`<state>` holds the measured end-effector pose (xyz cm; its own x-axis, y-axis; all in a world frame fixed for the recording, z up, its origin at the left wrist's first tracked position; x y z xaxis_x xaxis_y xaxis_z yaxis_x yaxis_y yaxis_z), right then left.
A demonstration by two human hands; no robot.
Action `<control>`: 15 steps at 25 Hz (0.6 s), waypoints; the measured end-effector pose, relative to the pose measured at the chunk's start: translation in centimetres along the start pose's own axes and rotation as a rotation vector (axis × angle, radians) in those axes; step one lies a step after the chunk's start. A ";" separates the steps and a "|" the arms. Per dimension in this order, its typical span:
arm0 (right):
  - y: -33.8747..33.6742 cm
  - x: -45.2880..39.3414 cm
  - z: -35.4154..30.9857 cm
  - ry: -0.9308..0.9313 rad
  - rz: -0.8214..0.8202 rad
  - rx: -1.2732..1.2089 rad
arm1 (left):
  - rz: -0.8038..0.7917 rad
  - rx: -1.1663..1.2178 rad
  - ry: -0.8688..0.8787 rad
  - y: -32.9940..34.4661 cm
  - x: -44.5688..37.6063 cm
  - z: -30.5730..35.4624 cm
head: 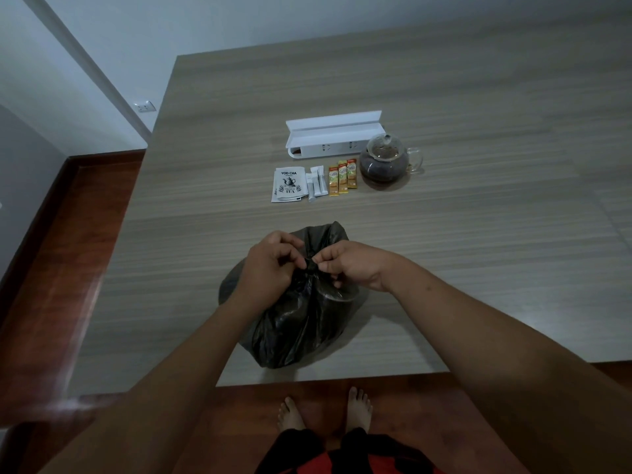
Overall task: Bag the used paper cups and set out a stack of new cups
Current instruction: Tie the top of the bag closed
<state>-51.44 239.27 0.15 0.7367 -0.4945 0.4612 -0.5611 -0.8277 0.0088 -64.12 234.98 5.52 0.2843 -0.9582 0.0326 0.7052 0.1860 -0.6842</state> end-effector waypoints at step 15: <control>-1.2 0.0 0.3 0.008 0.239 0.021 | 0.167 -0.101 0.081 0.7 2.4 -0.3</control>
<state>-50.70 240.20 -0.13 0.5809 -0.6748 0.4553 -0.7110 -0.6929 -0.1197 -63.17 232.76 4.95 0.3360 -0.9309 -0.1435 0.5827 0.3251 -0.7448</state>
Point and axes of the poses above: each hand's wrist, its own x-axis away from the middle knuckle, its own y-axis out of the palm, z = x × y, the point moved 8 cm from there along -x, towards the middle knuckle, and after that the axes turned 6 degrees about -y, right-handed, at the moved point
